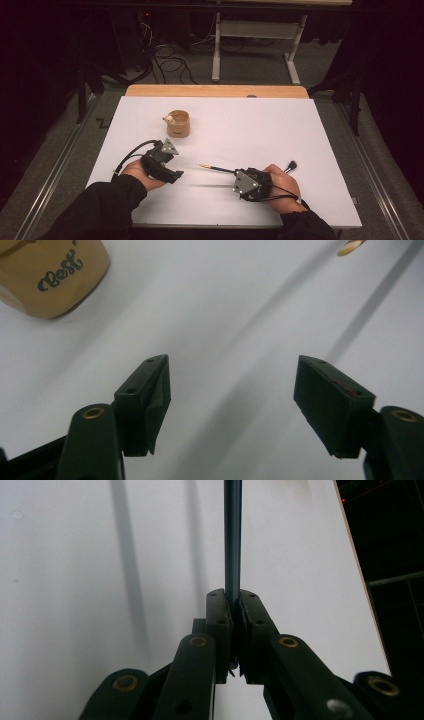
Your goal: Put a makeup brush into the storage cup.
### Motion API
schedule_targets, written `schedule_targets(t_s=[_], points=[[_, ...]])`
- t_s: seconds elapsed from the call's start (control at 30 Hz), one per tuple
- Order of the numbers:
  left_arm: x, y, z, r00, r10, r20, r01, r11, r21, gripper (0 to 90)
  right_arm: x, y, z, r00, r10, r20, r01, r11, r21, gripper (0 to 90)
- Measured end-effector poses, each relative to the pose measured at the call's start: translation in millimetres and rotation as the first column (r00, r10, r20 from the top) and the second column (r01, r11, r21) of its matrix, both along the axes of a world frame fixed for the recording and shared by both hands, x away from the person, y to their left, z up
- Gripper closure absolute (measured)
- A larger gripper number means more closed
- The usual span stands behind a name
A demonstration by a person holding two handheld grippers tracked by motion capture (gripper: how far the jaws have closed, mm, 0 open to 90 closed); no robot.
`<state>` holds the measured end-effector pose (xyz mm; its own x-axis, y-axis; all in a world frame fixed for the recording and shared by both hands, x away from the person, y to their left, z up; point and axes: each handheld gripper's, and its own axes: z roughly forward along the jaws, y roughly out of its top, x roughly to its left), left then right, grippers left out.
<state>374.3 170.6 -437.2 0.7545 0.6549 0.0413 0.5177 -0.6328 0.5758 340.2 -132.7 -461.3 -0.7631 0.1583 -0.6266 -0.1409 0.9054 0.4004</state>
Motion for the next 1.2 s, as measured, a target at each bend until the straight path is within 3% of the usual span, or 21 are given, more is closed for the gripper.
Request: schedule_targets(t_s=[0.1,0.17,0.23,0.37,0.53,0.73,0.83,0.97,1.1,1.2], points=[[-2.3,2.4,-4.2,0.9992,0.024,0.033,-0.022,0.998,-0.059,30.2,0.9,-1.1,0.0,1.0,-0.008,-0.003,0.008,1.0,0.004,86.8],[-4.3,4.6,-9.1,0.9982,0.045,0.041,-0.04,0.9925,-0.116,29.3,1.4,-1.8,0.3,0.9999,-0.014,-0.004,0.014,1.0,0.008,86.8],[-7.5,4.8,-13.9,0.9965,0.056,0.062,-0.047,0.9887,-0.143,28.7,1.4,-2.3,0.3,0.9998,-0.02,-0.003,0.02,1.0,0.013,86.8],[-10.8,5.7,-19.7,0.9921,0.087,0.09,-0.067,0.9768,-0.203,27.2,1.5,-2.6,0.9,0.9998,-0.019,-0.005,0.019,1.0,0.013,86.8],[-12.3,7.3,-26.2,0.985,0.132,0.111,-0.096,0.955,-0.281,22.6,1.8,-3.3,1.0,0.9996,-0.029,-0.006,0.029,0.999,0.024,86.7],[-14.6,9.0,-31.0,0.9795,0.148,0.136,-0.099,0.944,-0.315,13.9,2.1,-4.0,0.4,0.9991,-0.042,-0.011,0.042,0.999,0.032,86.7],[-16.8,9.9,-32.7,0.9755,0.152,0.159,-0.094,0.9424,-0.321,10.5,2.9,-3.9,-0.1,0.9987,-0.049,-0.012,0.05,0.998,0.036,86.7],[-19.5,9.8,-38.6,0.9755,0.141,0.169,-0.082,0.9464,-0.312,4.3,2.6,-3.3,-0.8,0.9978,-0.064,-0.018,0.064,0.997,0.048,86.7],[-20.6,11.0,-38.5,0.9722,0.15,0.18,-0.081,0.9359,-0.343,0.3,1.9,-1.9,-2.0,0.9974,-0.067,-0.024,0.069,0.996,0.057,86.7],[-21.3,10.3,-39.9,0.9728,0.146,0.179,-0.076,0.9343,-0.348,0.0,2.0,-1.4,-2.3,0.9972,-0.071,-0.023,0.072,0.995,0.068,86.7]])
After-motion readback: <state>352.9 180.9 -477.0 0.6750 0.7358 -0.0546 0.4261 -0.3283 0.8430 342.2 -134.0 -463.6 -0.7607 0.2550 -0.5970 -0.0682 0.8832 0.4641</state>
